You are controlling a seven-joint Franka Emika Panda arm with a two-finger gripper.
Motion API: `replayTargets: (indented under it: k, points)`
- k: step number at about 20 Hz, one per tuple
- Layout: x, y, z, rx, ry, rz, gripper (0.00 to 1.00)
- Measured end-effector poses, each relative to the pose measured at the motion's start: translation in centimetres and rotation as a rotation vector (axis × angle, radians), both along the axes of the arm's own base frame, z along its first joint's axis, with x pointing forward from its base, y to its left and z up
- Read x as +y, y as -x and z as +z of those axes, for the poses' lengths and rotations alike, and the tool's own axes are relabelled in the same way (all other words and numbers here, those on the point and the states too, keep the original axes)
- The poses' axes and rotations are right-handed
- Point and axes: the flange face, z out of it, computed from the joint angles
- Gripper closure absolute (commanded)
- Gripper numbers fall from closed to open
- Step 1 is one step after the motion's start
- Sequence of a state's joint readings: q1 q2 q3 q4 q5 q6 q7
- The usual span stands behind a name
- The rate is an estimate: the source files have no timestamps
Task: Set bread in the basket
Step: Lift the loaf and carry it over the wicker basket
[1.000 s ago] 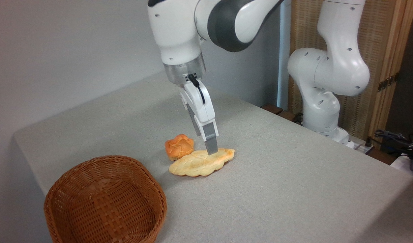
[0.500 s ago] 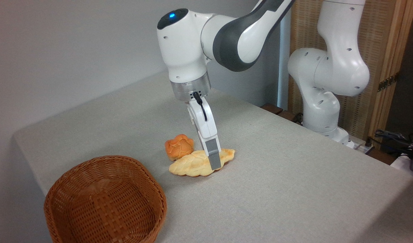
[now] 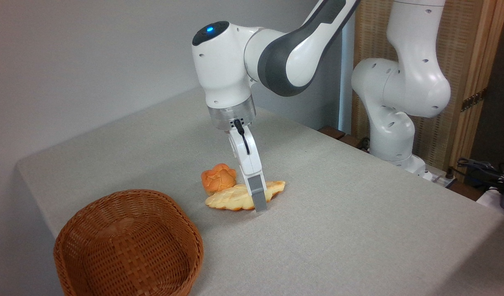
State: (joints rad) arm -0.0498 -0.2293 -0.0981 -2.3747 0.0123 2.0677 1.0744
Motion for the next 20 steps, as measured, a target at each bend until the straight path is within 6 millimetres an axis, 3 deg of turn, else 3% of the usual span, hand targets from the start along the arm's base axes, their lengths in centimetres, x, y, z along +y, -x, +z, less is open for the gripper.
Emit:
replayTargets:
  k: [2, 5, 9, 11, 14, 16, 20]
  points:
    - [-0.1, 0.0, -0.1, 0.001, 0.000, -0.003, 0.60]
    - [-0.5, 0.0, -0.2, 0.004, 0.000, -0.011, 0.72]
    - [-0.5, -0.2, 0.6, 0.006, -0.001, -0.011, 0.73]
    - [-0.5, -0.6, 3.3, 0.056, -0.008, -0.005, 0.72]
    - [0.7, -2.1, 9.7, 0.065, 0.004, 0.029, 0.72]
    - [1.3, -3.8, 12.9, 0.023, 0.068, 0.065, 0.72]
    - [0.7, -9.7, 15.3, -0.026, 0.166, 0.234, 0.66]
